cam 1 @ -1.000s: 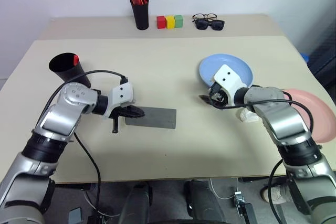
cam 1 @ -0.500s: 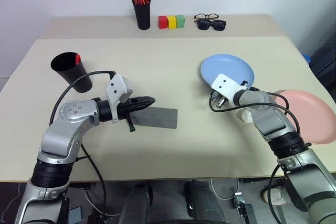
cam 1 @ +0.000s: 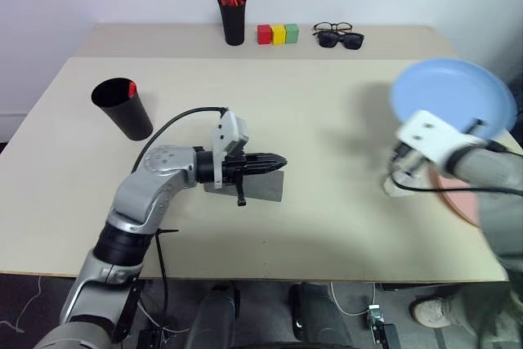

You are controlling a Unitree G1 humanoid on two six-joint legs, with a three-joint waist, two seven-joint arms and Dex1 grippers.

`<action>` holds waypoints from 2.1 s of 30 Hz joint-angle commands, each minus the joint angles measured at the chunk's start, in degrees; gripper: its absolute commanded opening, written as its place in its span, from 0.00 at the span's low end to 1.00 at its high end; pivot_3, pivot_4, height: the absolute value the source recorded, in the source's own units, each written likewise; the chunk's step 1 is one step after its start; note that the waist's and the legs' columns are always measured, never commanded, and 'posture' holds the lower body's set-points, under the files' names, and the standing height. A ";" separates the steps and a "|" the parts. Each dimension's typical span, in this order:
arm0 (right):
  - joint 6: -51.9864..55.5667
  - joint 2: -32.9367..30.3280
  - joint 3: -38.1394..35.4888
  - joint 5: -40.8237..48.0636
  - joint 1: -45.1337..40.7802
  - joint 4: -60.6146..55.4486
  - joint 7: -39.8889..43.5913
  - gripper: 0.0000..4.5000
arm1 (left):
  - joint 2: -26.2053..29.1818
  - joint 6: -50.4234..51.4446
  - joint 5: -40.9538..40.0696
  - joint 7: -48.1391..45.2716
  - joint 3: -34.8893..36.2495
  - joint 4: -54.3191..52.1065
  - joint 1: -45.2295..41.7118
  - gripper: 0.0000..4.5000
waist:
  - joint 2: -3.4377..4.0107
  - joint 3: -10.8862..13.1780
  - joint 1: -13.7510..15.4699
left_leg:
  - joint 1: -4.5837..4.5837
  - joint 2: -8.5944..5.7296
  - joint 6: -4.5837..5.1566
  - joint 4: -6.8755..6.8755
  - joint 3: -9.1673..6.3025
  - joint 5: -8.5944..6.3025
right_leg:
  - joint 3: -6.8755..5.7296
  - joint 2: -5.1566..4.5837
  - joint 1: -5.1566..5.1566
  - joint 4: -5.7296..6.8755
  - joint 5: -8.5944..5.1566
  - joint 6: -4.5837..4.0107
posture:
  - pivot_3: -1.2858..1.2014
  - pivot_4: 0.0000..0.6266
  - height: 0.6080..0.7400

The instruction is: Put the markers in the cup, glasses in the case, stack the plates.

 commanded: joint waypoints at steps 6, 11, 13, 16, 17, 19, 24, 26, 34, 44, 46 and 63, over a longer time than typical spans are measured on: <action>0.99 1.22 -4.75 3.01 7.42 -3.23 1.09 0.41 | -1.35 -5.14 1.60 -2.08 -1.24 2.97 -1.84 0.00 | 0.11 -0.06 -0.36 | 0.08 0.02 0.00 0.00 0.07 0.00 | 0.07 0.01 0.04 0.02 0.00 0.00 | 0.52 0.24 1.00; -6.23 1.41 -1.29 5.54 8.59 -3.36 2.37 0.73 | 0.76 -5.11 1.28 -1.10 0.26 0.78 1.65 0.00 | 0.12 -0.06 0.01 | 0.06 0.03 0.00 -0.02 0.04 0.00 | 0.06 0.01 0.04 0.00 -0.01 0.01 | 0.52 0.24 1.00; -9.21 1.77 1.91 5.63 8.42 -2.00 2.18 0.73 | 1.46 -4.77 1.09 -0.35 0.72 -0.22 2.84 0.00 | 0.11 -0.06 0.09 | 0.05 0.02 0.00 -0.01 0.04 0.00 | 0.05 -0.01 0.04 -0.02 -0.01 0.01 | 0.52 0.24 1.00; -13.30 2.81 5.88 4.79 5.87 2.92 0.27 0.73 | 1.50 -4.24 0.86 0.66 0.85 -1.07 3.44 0.00 | 0.09 -0.05 0.14 | 0.05 0.02 0.00 0.00 0.04 0.00 | 0.04 -0.01 0.08 -0.04 -0.02 0.01 | 0.52 0.24 1.00; -14.01 3.52 6.83 4.86 4.67 4.62 -0.35 0.73 | 1.41 -4.11 0.83 0.97 0.83 -1.20 3.52 0.00 | 0.09 -0.05 0.07 | 0.05 0.02 0.00 0.00 0.04 0.00 | 0.04 -0.01 0.09 -0.05 -0.01 0.02 | 0.52 0.24 1.00; -12.52 6.75 8.46 5.78 0.89 9.01 -1.98 0.73 | 1.49 -4.49 1.00 1.13 0.74 -1.40 4.12 0.00 | 0.09 -0.05 -0.10 | 0.07 0.01 0.00 0.02 0.05 0.00 | 0.04 -0.02 0.10 -0.06 -0.01 0.01 | 0.52 0.24 1.00; -8.41 9.04 10.14 5.31 -2.95 14.21 -3.66 0.43 | 2.11 -4.88 1.01 1.28 1.37 -1.47 4.68 0.00 | 0.11 -0.06 0.11 | 0.07 0.03 0.00 -0.01 0.01 0.00 | 0.03 0.00 0.09 -0.03 -0.02 0.00 | 0.52 0.24 1.00; -7.93 8.54 10.78 5.20 -3.16 13.88 -3.54 0.22 | 2.31 -5.01 0.96 1.27 1.50 -1.57 4.95 0.00 | 0.11 -0.06 0.14 | 0.06 0.02 0.00 0.00 0.02 0.00 | 0.03 -0.01 0.09 -0.03 -0.01 0.01 | 0.52 0.24 1.00; -5.43 4.90 6.91 4.72 -3.95 7.83 -3.89 0.01 | 2.34 -6.39 1.41 1.33 2.02 0.72 4.52 0.00 | 0.11 -0.06 0.00 | 0.07 0.01 0.00 0.00 0.02 0.00 | 0.02 -0.01 0.09 -0.03 -0.01 0.01 | 0.52 0.24 1.00; 1.34 -7.12 -4.81 2.51 4.18 6.49 -1.37 0.06 | 5.22 -8.03 2.34 3.90 6.74 3.87 4.80 0.00 | 0.11 -0.08 0.26 | 0.06 0.01 0.01 0.00 0.02 -0.01 | 0.00 -0.02 0.11 -0.06 -0.02 0.01 | 0.52 0.24 1.00; -1.01 -7.64 -3.76 2.22 4.70 8.75 -1.93 0.19 | 5.52 -7.87 2.53 5.01 7.59 3.38 4.99 0.00 | 0.14 -0.07 0.15 | 0.06 0.01 0.01 0.02 0.03 -0.01 | 0.00 -0.04 0.16 -0.11 -0.02 0.01 | 0.52 0.24 1.00; -21.17 17.36 -0.93 30.06 -18.54 27.43 4.47 0.76 | 8.08 -5.61 4.65 28.08 34.28 -17.29 32.96 0.00 | 0.05 -0.06 -0.68 | 0.13 0.00 0.01 -0.01 0.07 -0.01 | 0.04 -0.10 0.21 -0.17 0.00 0.01 | 0.52 0.24 1.00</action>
